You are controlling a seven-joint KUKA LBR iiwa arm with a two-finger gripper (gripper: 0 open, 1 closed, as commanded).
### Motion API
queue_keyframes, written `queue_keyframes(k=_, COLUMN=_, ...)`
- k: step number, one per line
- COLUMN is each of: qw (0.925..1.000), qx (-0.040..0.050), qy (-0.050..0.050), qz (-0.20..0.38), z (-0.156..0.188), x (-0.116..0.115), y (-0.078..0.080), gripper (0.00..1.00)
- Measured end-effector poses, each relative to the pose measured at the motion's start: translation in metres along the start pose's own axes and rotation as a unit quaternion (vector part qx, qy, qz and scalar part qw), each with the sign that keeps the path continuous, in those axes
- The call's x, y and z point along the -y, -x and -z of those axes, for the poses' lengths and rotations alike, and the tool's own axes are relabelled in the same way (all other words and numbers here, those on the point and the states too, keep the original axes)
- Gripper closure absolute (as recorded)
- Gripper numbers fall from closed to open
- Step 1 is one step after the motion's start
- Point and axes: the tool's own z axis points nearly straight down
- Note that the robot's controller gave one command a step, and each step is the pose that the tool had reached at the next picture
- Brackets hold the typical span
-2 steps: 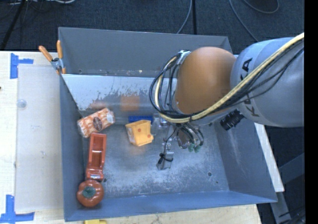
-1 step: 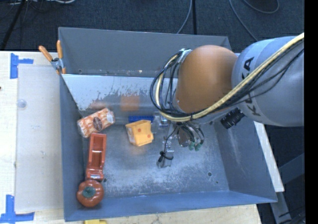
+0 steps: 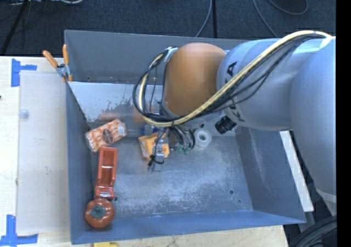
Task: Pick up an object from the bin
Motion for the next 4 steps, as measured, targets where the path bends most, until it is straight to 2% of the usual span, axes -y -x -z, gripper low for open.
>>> queue_keyframes(k=1, qw=0.9998, qx=-0.005, qy=0.003, qz=0.021, z=-0.053, x=-0.002, y=0.007, gripper=0.0)
queue_keyframes(k=2, qw=0.9961, qx=-0.0008, qy=0.0, qz=0.089, z=-0.091, x=0.046, y=0.037, gripper=0.0)
queue_keyframes(k=3, qw=0.9978, qx=0.002, qy=0.002, qz=0.067, z=-0.099, x=0.054, y=0.046, gripper=1.0)
queue_keyframes(k=4, qw=0.9983, qx=-0.0007, qy=0.002, qz=0.059, z=-0.096, x=0.047, y=0.04, gripper=1.0)
